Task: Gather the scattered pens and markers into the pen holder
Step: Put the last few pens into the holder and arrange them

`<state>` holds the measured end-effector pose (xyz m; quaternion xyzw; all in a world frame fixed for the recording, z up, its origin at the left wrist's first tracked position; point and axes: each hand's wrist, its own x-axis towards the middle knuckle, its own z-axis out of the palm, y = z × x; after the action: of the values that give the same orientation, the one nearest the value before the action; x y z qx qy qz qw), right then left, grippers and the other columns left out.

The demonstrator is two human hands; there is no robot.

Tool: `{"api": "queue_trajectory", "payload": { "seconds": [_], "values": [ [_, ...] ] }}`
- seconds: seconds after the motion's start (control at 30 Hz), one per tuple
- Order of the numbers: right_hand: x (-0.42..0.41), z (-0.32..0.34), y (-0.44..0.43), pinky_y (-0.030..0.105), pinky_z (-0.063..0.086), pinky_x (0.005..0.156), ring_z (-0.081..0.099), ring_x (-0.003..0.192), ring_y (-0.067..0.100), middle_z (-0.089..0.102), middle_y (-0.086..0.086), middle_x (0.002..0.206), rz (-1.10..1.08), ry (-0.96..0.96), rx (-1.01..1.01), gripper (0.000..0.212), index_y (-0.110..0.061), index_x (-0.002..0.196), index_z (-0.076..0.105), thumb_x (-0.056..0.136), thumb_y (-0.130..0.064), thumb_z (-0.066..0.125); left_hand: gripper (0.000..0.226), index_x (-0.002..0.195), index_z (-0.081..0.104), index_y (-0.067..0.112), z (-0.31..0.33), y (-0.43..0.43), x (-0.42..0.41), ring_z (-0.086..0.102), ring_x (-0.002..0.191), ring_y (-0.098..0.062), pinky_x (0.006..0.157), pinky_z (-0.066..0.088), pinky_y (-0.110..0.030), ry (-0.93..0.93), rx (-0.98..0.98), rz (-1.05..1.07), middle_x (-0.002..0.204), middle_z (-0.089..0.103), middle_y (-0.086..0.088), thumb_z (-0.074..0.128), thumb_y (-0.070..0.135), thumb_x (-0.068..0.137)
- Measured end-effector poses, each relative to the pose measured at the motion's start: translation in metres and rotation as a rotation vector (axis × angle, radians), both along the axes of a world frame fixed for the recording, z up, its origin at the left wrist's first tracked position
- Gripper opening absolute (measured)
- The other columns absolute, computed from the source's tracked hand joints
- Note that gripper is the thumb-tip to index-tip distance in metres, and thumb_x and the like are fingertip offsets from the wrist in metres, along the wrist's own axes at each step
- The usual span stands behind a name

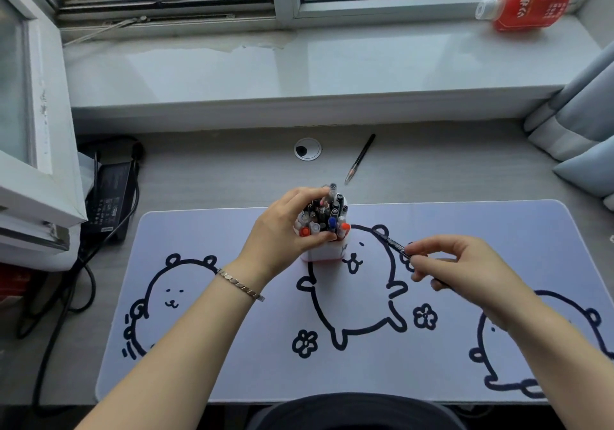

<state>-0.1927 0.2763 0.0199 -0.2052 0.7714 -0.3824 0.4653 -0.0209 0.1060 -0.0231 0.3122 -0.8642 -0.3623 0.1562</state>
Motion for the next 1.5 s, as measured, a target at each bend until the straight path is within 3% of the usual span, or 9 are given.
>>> {"api": "queue_trajectory", "payload": {
  "seconds": [0.3,0.57,0.73,0.83,0.97,1.07,1.2,1.4,1.5],
  "values": [
    [0.016,0.032,-0.009,0.002,0.045,0.066,0.063,0.074,-0.007,0.070,-0.022,0.066,0.282,0.543,-0.178,0.015,-0.022,0.071,0.073,0.071,-0.007,0.072,0.047,0.118,0.045,0.038,-0.004,0.002,0.000,0.055,0.101,-0.009,0.082,0.050,-0.026,0.047,-0.053,0.000,0.116,0.058,0.014,0.058,0.042,0.073],
    [0.043,-0.008,-0.059,0.043,0.051,0.067,0.060,0.071,0.030,0.059,0.009,0.080,0.341,0.810,-0.305,0.005,-0.007,0.078,0.065,0.076,-0.008,0.069,0.065,0.132,0.037,0.038,-0.005,0.001,0.006,0.035,0.126,0.002,0.092,0.032,-0.004,-0.017,0.043,-0.046,0.140,0.036,0.019,0.064,0.026,0.074],
    [0.052,-0.028,-0.063,0.017,0.046,0.071,0.049,0.072,0.004,0.046,-0.003,0.094,0.218,0.680,-0.504,0.020,-0.011,0.106,0.055,0.090,-0.020,0.046,0.089,0.127,0.026,0.049,-0.005,0.001,0.008,0.030,0.128,-0.003,0.090,0.037,-0.016,-0.072,0.085,-0.070,0.150,0.011,0.012,0.080,0.016,0.065],
    [0.049,-0.034,-0.063,0.019,0.046,0.068,0.052,0.070,0.005,0.051,-0.007,0.090,0.137,0.644,-0.591,0.027,-0.017,0.117,0.045,0.091,-0.022,0.043,0.089,0.125,0.027,0.050,-0.007,0.002,0.006,0.034,0.127,-0.006,0.091,0.033,-0.009,-0.042,0.095,-0.027,0.142,0.030,0.010,0.080,0.012,0.064],
    [0.052,-0.051,-0.074,0.028,0.054,0.068,0.061,0.075,0.014,0.069,0.003,0.084,0.073,0.779,-0.825,0.017,-0.008,0.095,0.063,0.081,-0.018,0.065,0.086,0.124,0.034,0.047,-0.009,0.001,0.006,0.040,0.109,0.004,0.086,0.028,0.006,0.013,0.128,-0.013,0.123,0.044,0.018,0.079,0.008,0.062],
    [0.051,-0.078,-0.077,0.037,0.050,0.078,0.054,0.096,0.022,0.069,0.011,0.105,0.206,1.124,-0.871,0.021,-0.007,0.088,0.072,0.088,-0.022,0.059,0.082,0.126,0.040,0.042,-0.011,0.000,0.006,0.045,0.111,0.000,0.088,0.031,0.002,0.034,0.142,-0.018,0.122,0.049,0.016,0.080,0.011,0.063],
    [0.041,-0.101,-0.058,0.036,0.036,0.096,0.045,0.121,0.026,0.055,0.007,0.130,0.346,1.295,-0.816,0.025,-0.015,0.115,0.058,0.094,-0.023,0.047,0.083,0.125,0.038,0.044,-0.011,-0.002,0.006,0.041,0.109,0.016,0.089,0.028,0.004,0.037,0.142,-0.028,0.121,0.046,0.023,0.083,0.018,0.061],
    [0.017,-0.047,-0.075,0.032,0.043,0.092,0.057,0.105,0.019,0.070,0.005,0.107,0.510,1.003,-0.812,0.029,-0.012,0.108,0.066,0.093,-0.026,0.046,0.088,0.126,0.037,0.046,-0.013,-0.004,0.006,0.042,0.109,0.009,0.087,0.029,0.004,0.006,0.123,-0.013,0.121,0.045,0.026,0.083,0.015,0.058],
    [-0.019,-0.041,-0.102,0.038,0.050,0.083,0.064,0.092,0.022,0.072,0.007,0.096,0.373,0.891,-0.597,0.025,-0.011,0.106,0.066,0.089,-0.015,0.049,0.087,0.126,0.036,0.044,-0.011,-0.004,0.006,0.039,0.108,0.007,0.086,0.027,0.007,-0.010,0.099,-0.015,0.122,0.044,0.021,0.083,0.017,0.059]
  ]
}}
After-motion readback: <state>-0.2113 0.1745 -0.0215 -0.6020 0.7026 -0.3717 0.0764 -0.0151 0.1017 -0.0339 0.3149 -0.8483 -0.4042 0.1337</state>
